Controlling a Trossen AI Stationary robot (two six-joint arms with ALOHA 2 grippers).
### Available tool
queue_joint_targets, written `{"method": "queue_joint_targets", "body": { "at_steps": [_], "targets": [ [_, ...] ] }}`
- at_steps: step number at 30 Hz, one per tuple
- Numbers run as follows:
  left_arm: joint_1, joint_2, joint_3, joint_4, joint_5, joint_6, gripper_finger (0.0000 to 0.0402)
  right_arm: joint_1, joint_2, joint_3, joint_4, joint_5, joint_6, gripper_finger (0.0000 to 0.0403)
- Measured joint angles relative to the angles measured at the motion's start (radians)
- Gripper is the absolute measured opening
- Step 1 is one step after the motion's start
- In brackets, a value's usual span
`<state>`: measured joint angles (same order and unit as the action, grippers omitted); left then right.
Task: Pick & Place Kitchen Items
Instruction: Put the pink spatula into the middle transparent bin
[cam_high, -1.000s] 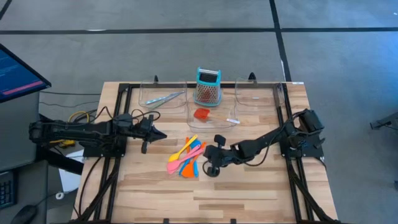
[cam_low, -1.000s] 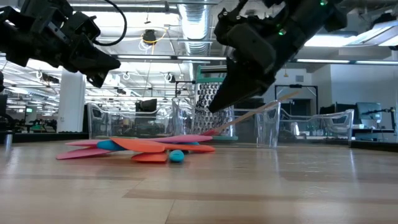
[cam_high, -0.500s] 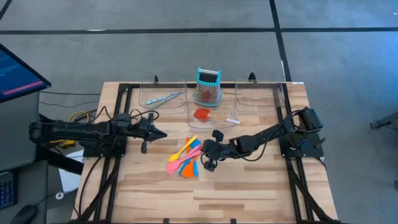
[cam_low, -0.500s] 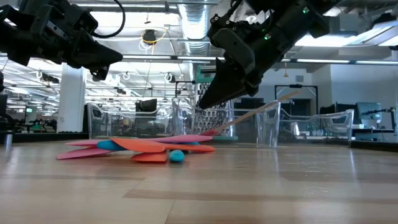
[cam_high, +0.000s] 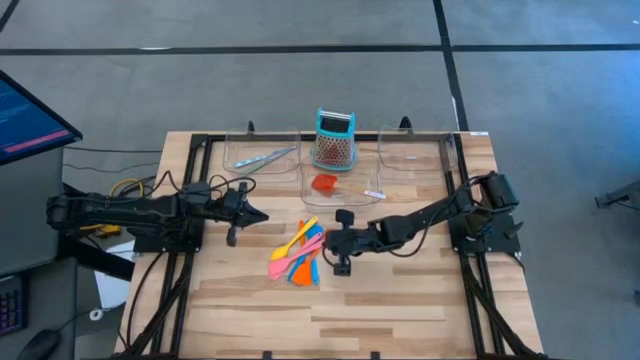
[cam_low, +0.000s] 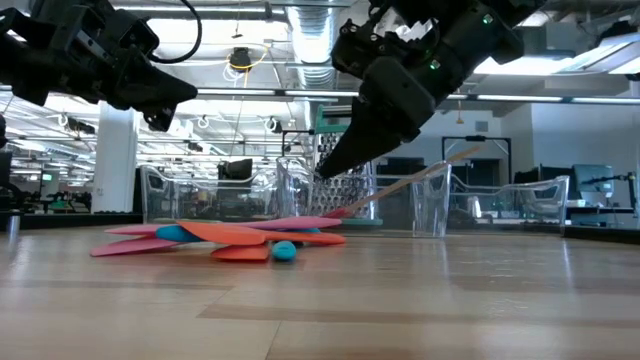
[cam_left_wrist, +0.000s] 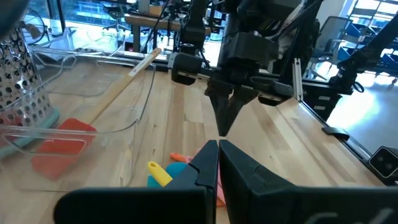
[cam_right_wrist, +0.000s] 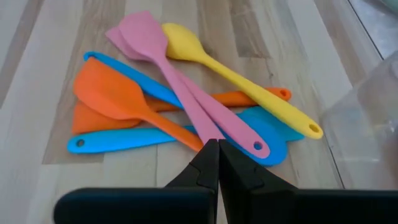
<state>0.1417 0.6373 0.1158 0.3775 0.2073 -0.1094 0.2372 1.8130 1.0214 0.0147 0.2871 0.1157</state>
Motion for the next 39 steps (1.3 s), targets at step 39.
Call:
{"method": "queue_joint_targets", "body": {
  "at_steps": [39],
  "targets": [
    [-0.171,0.018,0.000,0.030,0.000,0.084,0.0003,0.001,0.157,0.316,-0.323,-0.182,-0.369,0.0001]
  ]
}}
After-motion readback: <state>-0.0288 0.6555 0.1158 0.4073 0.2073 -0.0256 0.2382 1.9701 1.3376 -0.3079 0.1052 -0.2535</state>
